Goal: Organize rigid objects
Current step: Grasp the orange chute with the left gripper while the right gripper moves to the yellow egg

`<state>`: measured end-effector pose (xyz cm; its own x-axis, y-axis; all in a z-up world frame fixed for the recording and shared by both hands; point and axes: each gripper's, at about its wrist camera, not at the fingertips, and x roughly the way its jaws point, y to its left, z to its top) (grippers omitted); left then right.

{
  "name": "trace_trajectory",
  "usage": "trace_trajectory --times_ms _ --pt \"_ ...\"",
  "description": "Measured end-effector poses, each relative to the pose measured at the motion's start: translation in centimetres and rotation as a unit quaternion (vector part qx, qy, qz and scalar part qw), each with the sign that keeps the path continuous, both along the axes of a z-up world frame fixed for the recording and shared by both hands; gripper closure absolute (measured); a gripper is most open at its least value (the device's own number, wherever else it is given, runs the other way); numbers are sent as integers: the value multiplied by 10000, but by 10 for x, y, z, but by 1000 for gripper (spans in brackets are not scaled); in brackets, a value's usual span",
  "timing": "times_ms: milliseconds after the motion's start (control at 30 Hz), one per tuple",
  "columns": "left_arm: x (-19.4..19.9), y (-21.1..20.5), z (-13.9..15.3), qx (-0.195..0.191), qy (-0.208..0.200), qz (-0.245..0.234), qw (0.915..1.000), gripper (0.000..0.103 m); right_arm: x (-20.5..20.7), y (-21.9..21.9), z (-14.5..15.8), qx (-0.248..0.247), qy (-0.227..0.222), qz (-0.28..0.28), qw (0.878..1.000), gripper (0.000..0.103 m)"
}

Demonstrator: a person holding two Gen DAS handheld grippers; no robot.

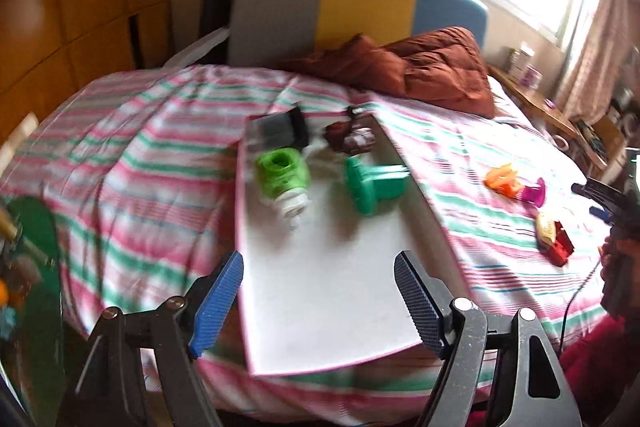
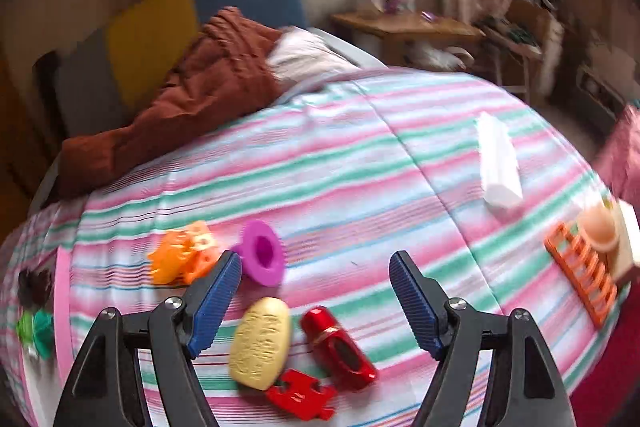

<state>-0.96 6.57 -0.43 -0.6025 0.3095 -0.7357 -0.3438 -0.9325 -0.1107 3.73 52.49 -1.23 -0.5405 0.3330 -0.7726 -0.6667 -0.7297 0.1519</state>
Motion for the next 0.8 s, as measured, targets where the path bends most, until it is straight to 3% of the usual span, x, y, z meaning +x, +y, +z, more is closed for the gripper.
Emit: trace_trajectory --times_ms 100,200,333,500,600,800 --pt "-2 25 6 52 -19 -255 9997 25 14 21 1 -453 409 -402 9973 25" --pt "-4 55 13 142 -49 -665 9977 25 12 18 4 -458 449 -311 9975 25" --pt "-9 100 17 -117 103 -1133 9934 25 4 10 1 -480 387 -86 9981 25" --pt "-26 155 5 -276 -154 -1603 9866 25 4 6 0 -583 401 31 9975 25" --pt "-35 187 -4 -419 -233 -1882 9810 37 5 9 0 -617 429 8 9972 25" --pt "-55 243 -20 -603 -309 -2419 9679 37 8 14 1 -777 513 -33 9957 25"
